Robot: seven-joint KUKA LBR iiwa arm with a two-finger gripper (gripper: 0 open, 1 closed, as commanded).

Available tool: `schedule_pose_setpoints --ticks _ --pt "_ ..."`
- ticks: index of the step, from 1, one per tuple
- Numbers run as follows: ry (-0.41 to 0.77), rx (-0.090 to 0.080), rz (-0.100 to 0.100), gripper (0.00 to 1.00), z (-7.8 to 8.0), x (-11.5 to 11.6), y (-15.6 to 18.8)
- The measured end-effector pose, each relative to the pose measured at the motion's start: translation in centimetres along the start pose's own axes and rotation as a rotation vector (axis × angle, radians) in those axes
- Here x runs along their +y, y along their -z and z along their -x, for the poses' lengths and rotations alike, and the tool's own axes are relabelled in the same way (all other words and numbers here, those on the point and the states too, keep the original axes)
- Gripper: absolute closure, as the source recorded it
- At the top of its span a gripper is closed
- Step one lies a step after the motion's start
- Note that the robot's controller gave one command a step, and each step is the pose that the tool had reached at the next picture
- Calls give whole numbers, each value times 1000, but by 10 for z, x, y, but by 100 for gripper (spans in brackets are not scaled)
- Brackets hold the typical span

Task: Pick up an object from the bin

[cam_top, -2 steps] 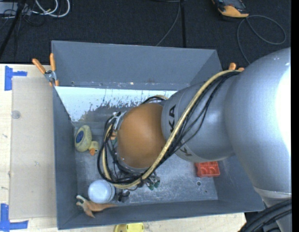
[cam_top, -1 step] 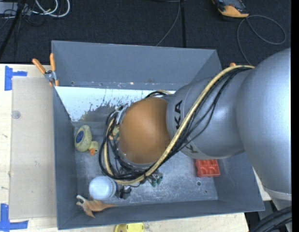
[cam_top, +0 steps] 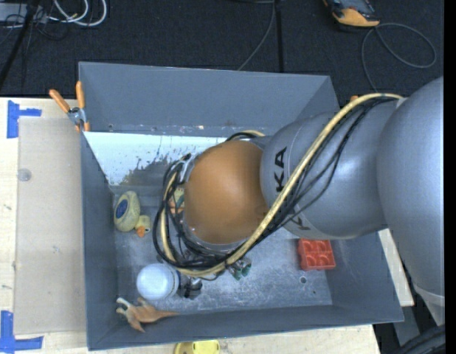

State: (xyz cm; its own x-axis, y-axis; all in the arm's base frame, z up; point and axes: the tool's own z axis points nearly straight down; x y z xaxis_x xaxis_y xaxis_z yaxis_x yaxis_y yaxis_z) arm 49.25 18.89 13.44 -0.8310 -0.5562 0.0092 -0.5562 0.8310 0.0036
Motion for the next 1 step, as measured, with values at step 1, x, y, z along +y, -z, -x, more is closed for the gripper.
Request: schedule_pose_setpoints --ticks 1 --pt "-1 -2 -1 100 0 0 16"
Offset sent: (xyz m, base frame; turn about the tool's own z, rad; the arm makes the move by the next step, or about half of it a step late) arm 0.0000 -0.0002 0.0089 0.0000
